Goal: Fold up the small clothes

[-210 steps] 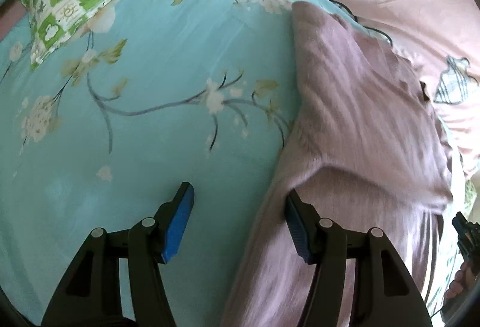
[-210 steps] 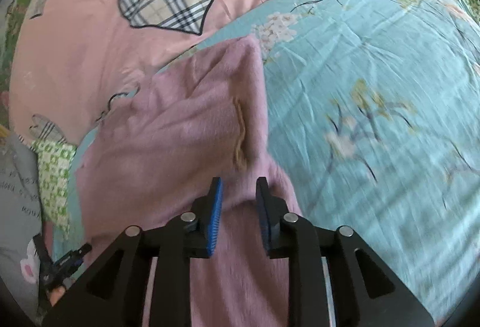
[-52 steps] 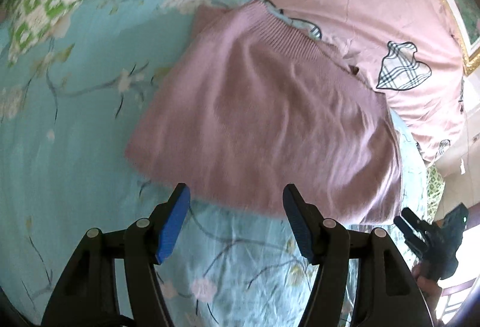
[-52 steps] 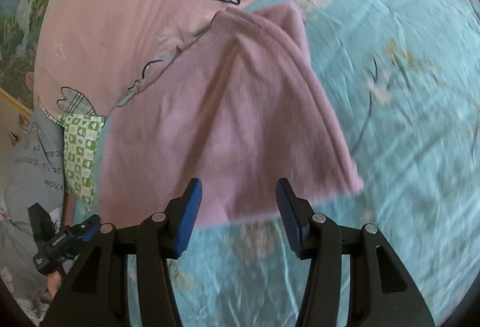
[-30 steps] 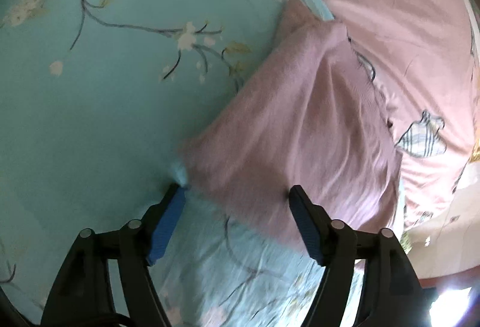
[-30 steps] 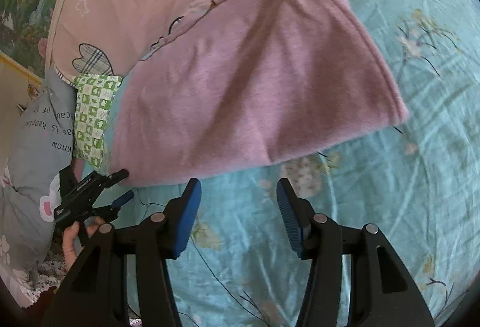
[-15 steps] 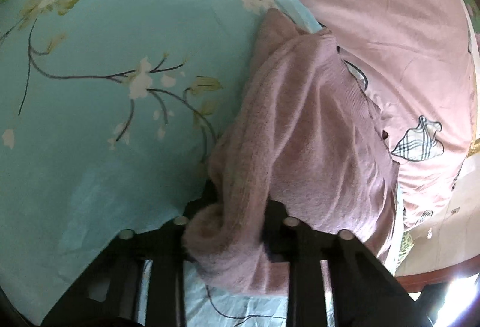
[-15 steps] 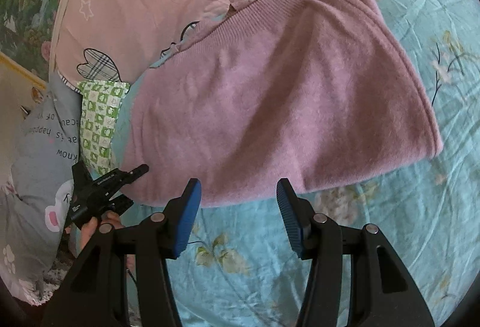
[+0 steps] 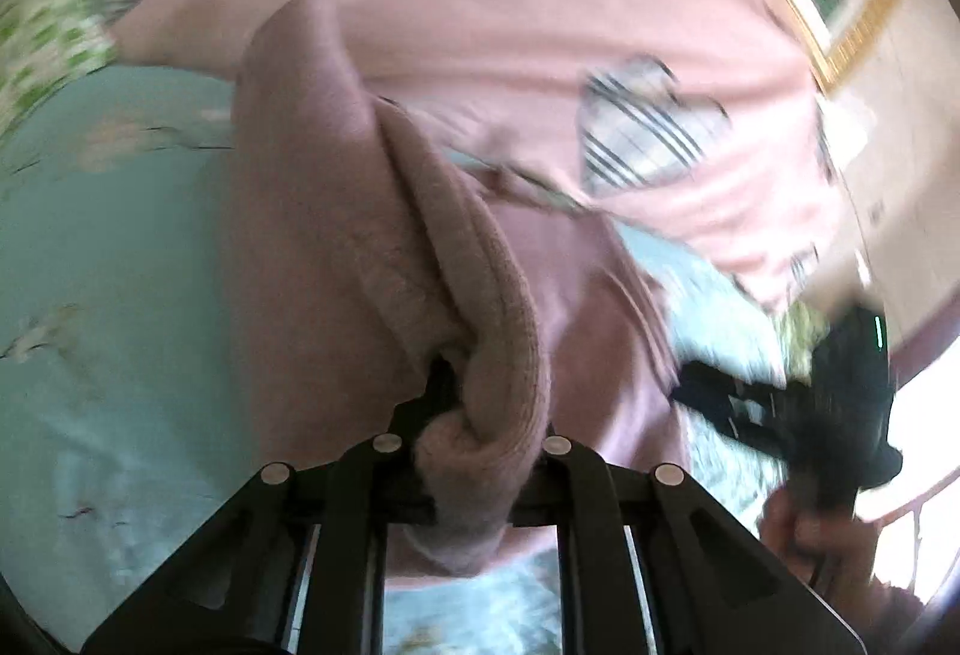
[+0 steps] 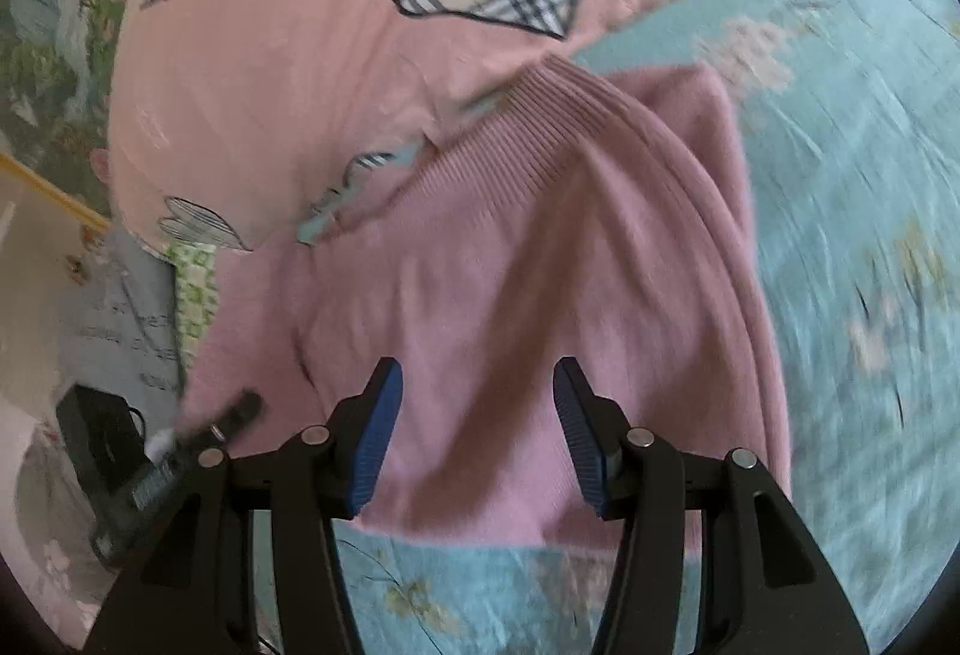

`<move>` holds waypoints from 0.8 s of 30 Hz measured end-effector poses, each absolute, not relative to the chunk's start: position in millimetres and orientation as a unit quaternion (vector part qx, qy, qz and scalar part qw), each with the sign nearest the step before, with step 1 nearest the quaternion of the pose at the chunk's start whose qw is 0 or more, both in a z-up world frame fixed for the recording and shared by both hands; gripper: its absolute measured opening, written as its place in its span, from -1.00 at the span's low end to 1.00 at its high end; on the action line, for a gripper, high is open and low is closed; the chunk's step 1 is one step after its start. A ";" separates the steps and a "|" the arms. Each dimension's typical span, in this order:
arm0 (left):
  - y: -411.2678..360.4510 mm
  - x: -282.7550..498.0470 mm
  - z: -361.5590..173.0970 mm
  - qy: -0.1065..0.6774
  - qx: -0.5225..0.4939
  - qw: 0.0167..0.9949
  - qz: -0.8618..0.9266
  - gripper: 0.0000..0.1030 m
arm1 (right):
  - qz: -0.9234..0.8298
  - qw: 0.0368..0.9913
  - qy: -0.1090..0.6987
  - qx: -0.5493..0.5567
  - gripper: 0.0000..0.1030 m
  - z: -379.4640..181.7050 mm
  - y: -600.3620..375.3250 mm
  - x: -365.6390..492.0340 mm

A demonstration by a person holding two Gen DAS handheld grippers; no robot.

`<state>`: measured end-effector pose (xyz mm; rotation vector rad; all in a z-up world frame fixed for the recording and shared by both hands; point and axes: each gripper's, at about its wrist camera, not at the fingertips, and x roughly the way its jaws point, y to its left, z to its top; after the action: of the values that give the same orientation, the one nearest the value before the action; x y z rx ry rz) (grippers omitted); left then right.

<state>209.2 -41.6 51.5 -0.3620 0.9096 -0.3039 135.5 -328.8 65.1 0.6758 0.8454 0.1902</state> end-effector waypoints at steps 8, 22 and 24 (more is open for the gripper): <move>-102.1 203.4 17.9 0.478 -0.096 0.856 -0.172 -0.78 | 0.194 0.805 0.446 0.339 0.47 52.7 -300.9 219.3; -114.2 191.1 49.5 0.456 -0.100 0.861 -0.201 -0.78 | 0.242 0.831 0.409 0.290 -0.70 83.1 -267.3 278.3; -131.4 188.6 56.8 0.449 -0.099 0.860 -0.220 -0.78 | 0.243 0.842 0.391 0.280 -0.70 101.4 -284.2 265.6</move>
<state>188.6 -131.4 56.8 -0.2086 0.9434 -0.4626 265.6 -284.2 101.4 0.5907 0.8261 0.5133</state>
